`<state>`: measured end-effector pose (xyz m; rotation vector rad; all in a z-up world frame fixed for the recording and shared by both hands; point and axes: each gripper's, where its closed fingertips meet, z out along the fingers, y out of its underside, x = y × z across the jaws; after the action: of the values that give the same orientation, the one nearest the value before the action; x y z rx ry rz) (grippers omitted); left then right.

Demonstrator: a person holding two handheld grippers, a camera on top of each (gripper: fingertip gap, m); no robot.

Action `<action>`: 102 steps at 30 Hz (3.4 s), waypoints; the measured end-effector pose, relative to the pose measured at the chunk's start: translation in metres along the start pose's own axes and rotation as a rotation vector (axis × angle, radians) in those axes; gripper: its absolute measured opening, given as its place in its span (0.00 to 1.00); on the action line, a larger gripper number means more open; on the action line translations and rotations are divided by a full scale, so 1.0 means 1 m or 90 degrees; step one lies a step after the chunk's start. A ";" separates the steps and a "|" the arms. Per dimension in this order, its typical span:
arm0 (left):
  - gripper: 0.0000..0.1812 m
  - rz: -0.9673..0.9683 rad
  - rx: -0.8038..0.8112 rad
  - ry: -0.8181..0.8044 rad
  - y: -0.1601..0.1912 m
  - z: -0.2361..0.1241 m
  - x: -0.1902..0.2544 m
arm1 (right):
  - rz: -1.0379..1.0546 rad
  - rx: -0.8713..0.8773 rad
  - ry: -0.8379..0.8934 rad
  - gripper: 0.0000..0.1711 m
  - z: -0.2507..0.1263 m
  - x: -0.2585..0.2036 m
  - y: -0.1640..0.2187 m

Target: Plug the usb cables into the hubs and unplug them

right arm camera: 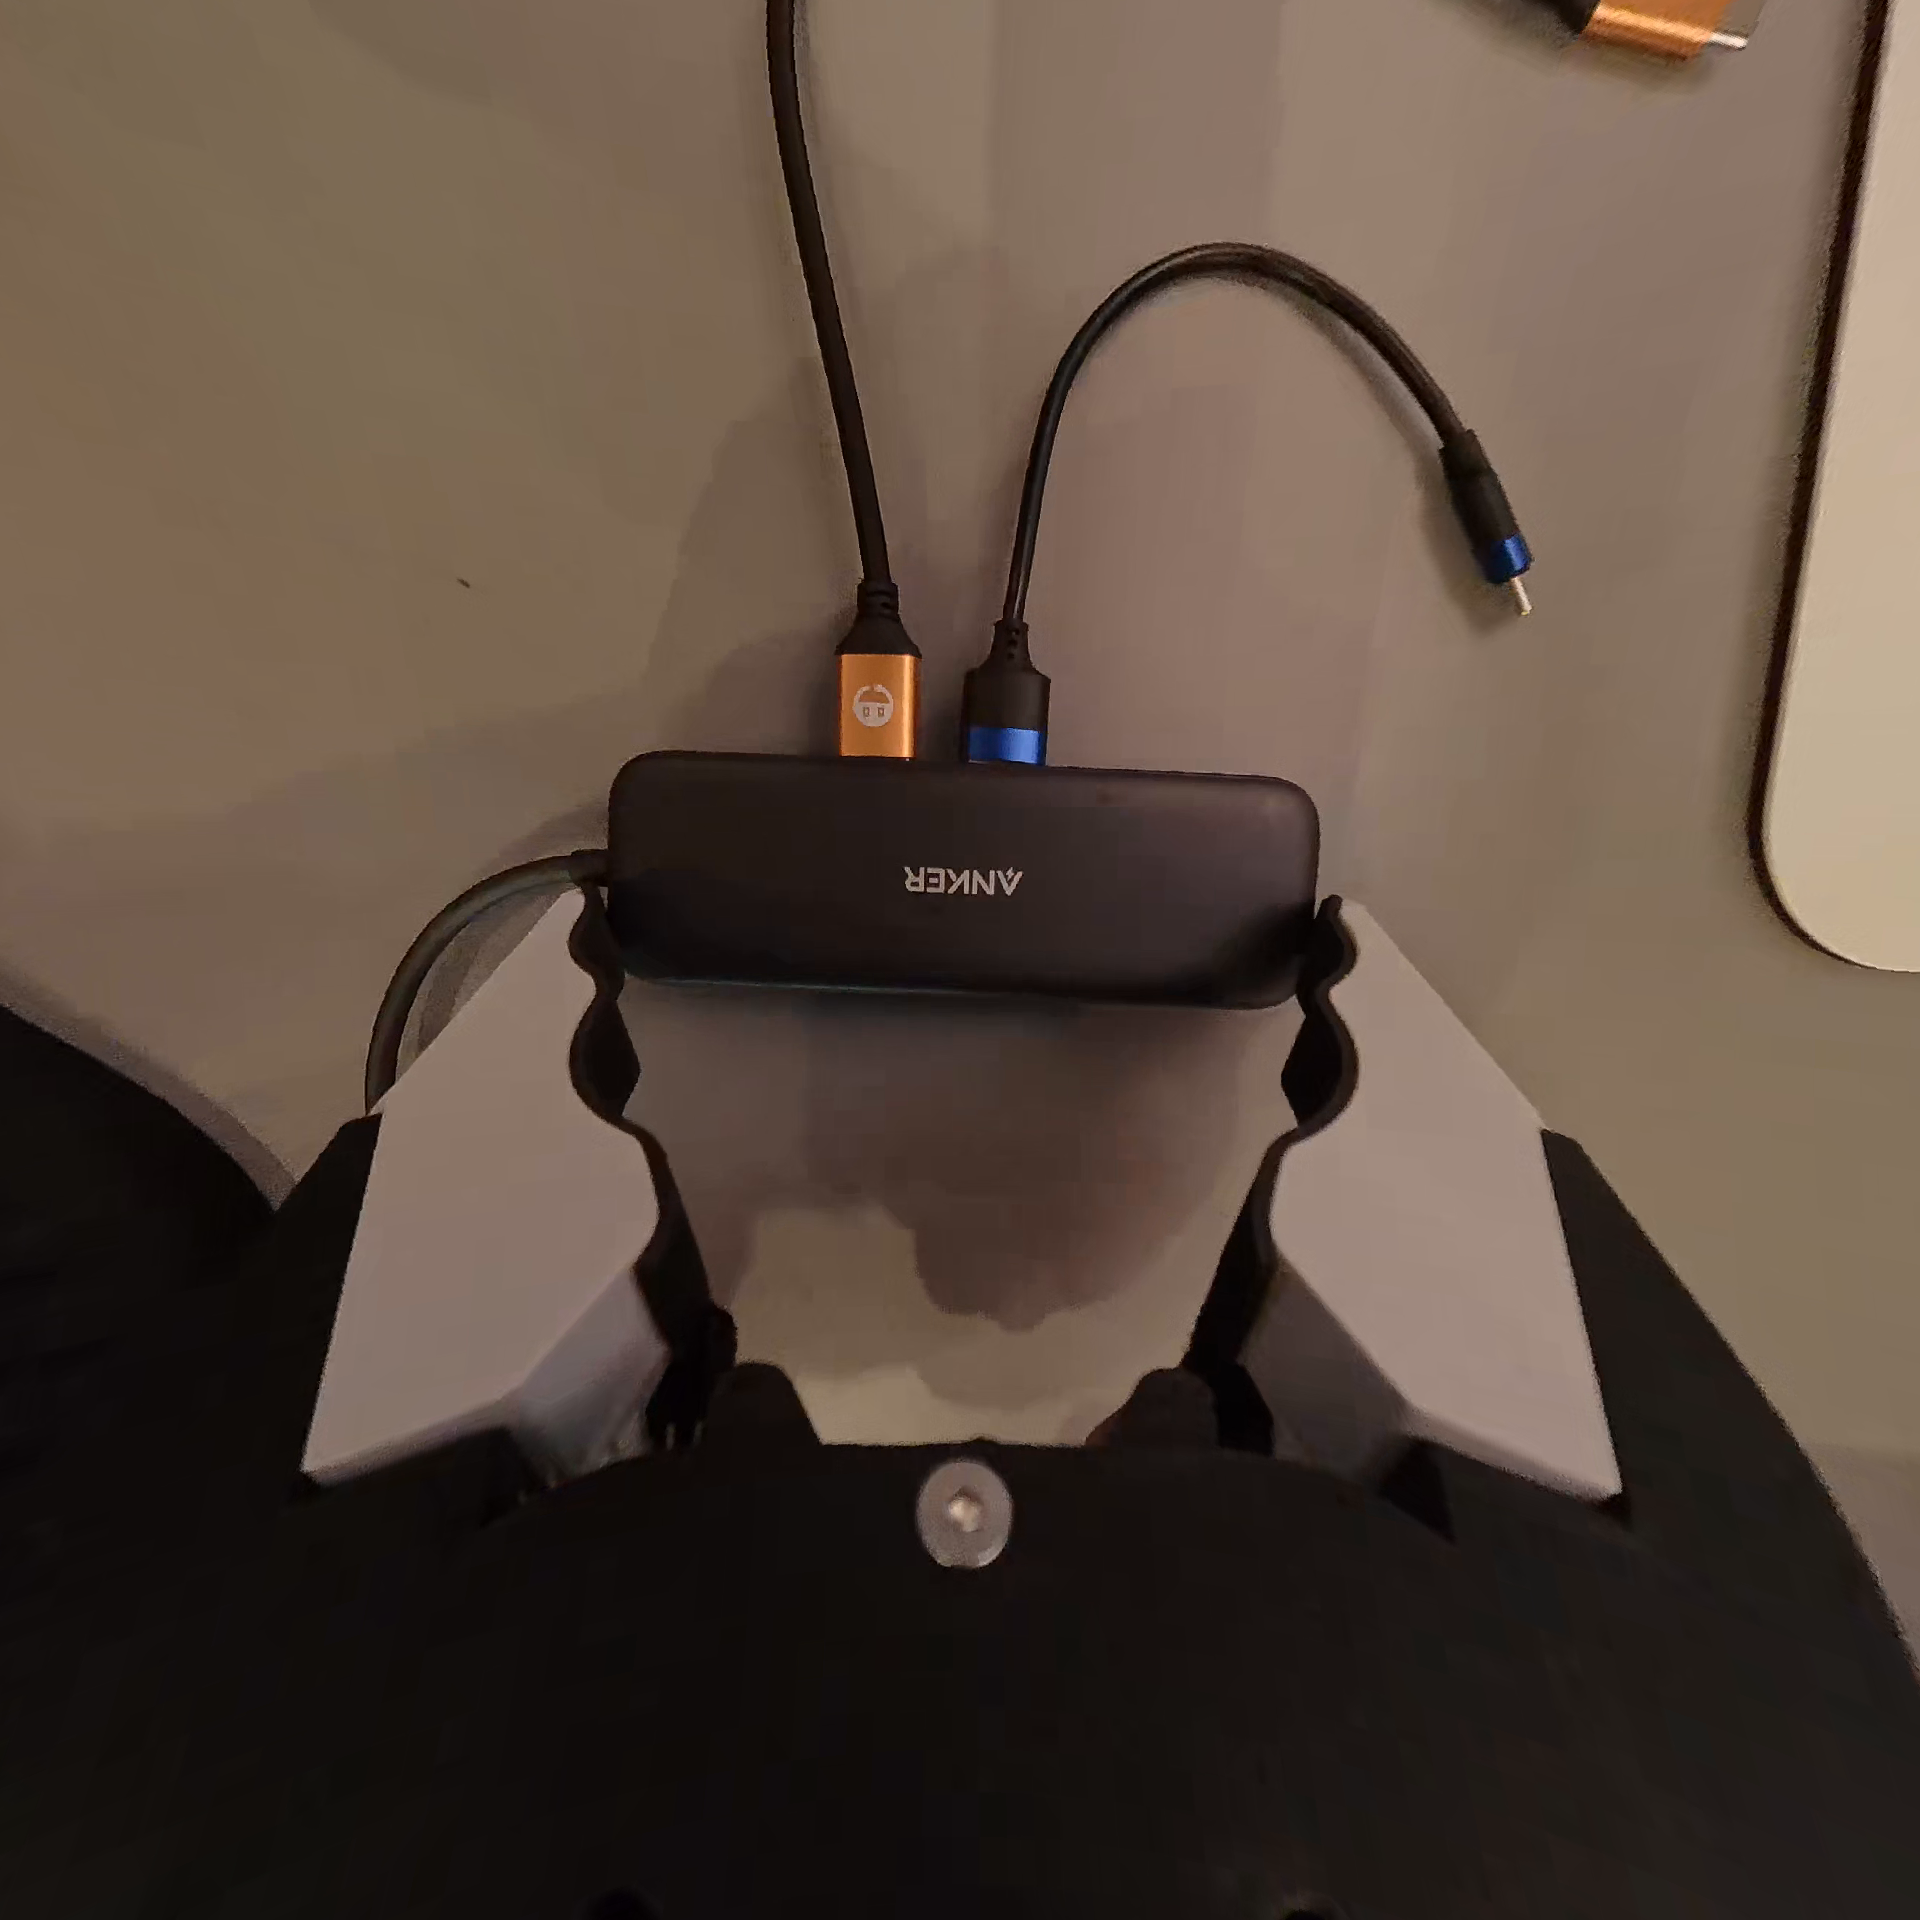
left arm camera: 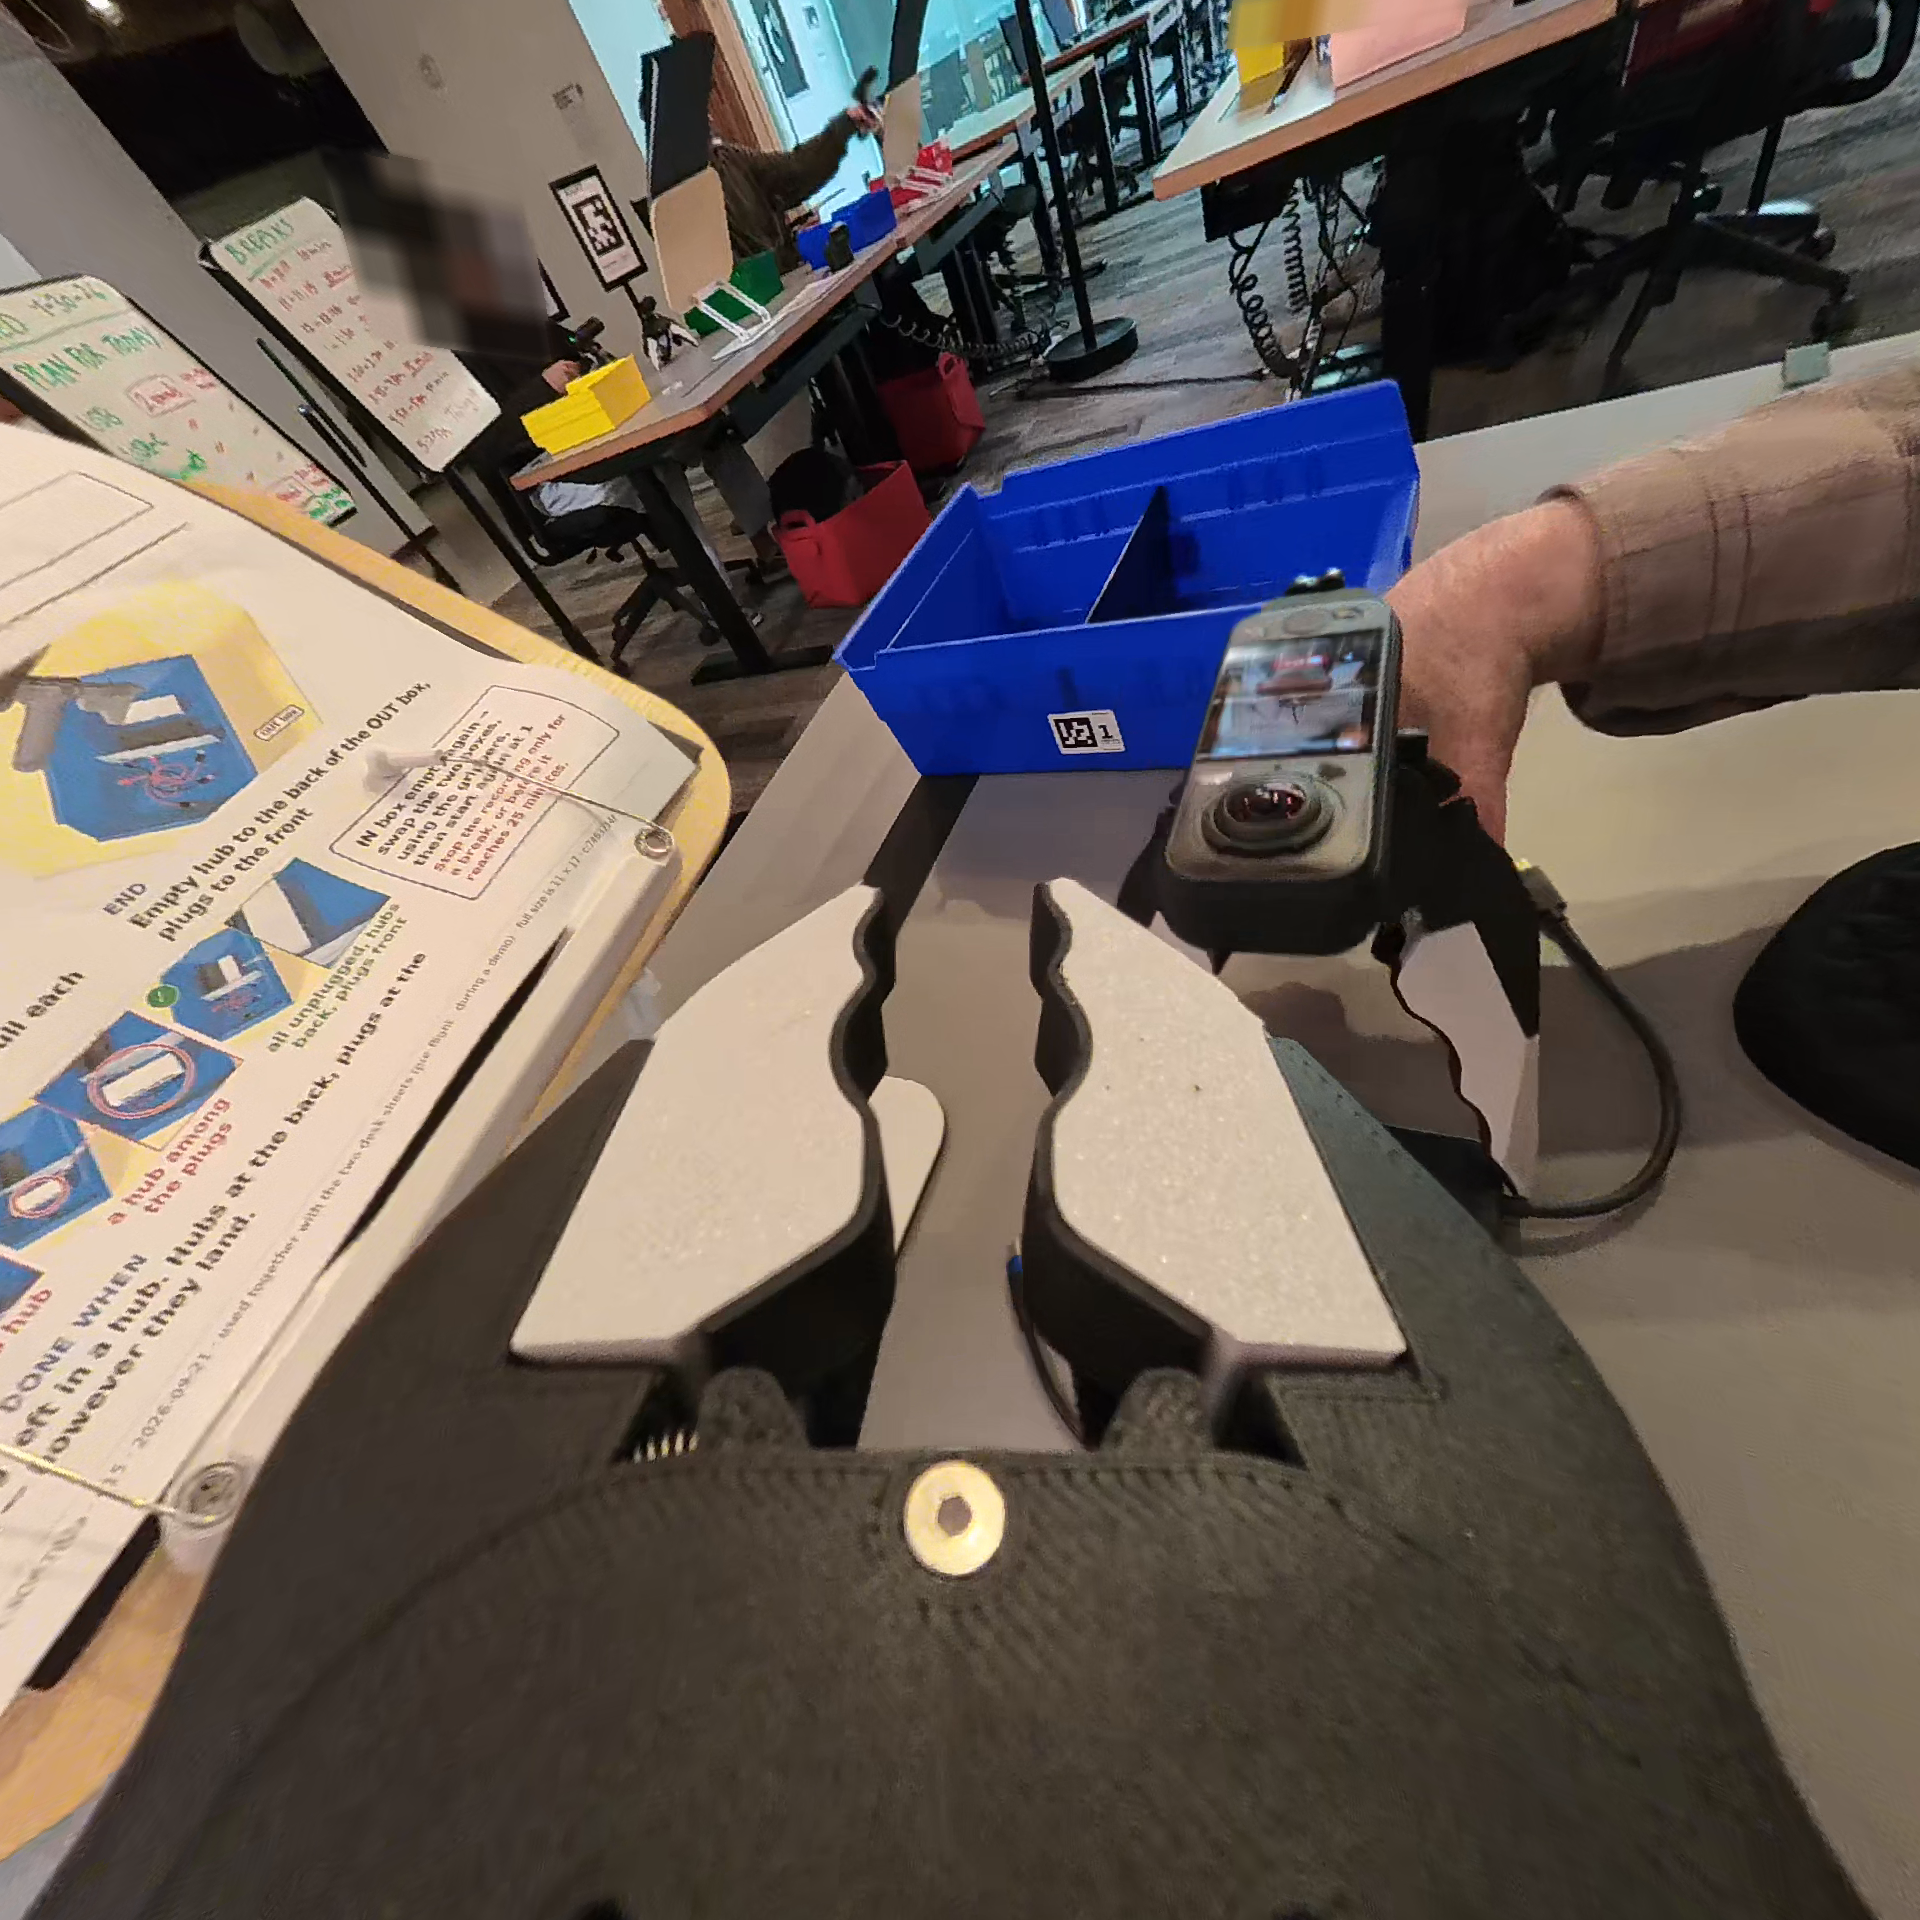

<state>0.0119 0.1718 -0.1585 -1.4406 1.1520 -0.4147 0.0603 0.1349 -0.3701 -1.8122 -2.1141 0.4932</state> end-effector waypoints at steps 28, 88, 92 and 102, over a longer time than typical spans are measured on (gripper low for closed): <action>0.13 0.025 -0.435 -0.327 0.191 -0.308 -0.185 | 0.050 -0.067 0.036 0.84 -0.014 -0.002 0.021; 0.01 -0.181 -0.278 -0.180 0.117 -0.263 -0.233 | 0.107 0.113 0.157 0.71 -0.068 -0.001 -0.023; 0.01 -0.160 -0.251 -0.197 0.096 -0.262 -0.238 | 0.104 0.122 0.161 0.71 -0.071 -0.004 -0.024; 0.01 -0.100 -0.152 -0.195 0.005 -0.274 -0.215 | 0.094 0.165 0.175 0.71 -0.087 -0.011 -0.027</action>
<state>-0.3052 0.1981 -0.0168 -1.7411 0.8648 -0.1579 0.0770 0.1246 -0.2801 -1.7782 -1.6623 0.4950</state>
